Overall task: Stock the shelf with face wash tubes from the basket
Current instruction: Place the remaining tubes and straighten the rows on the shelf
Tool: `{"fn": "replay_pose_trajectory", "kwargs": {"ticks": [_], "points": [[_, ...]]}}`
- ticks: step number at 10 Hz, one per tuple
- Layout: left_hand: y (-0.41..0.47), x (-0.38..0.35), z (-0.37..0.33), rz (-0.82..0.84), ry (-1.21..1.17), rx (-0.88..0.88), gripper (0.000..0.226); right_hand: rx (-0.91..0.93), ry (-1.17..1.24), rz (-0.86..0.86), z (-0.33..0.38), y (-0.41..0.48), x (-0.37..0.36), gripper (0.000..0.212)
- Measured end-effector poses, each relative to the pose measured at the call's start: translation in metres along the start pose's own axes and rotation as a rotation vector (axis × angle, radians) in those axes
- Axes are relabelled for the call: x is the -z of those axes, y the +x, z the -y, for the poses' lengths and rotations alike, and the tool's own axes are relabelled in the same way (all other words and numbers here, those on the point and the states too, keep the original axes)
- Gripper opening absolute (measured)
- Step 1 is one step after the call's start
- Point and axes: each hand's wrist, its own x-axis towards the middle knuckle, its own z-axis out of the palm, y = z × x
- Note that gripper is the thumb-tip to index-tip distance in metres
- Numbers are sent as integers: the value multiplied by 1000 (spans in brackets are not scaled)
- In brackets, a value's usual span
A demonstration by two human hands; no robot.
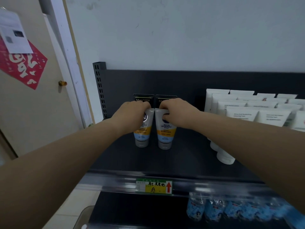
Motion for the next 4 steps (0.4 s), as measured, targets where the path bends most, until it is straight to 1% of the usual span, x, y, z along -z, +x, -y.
{"fn": "replay_pose_trajectory", "kwargs": {"ticks": [1,2,3,4], "points": [[-4,-1,-2,-36,3,-11,36,6,-4,-38,1,-4,1,28],[-11,3,-6,-65,56,-14,49,15,-32,-77,5,-10,9,32],[-17,11,-7,-113,80,-16,51,29,-67,-120,9,-16,15,36],[-28,20,-11,-148,92,-6,51,47,-97,-171,15,-26,20,34]]}}
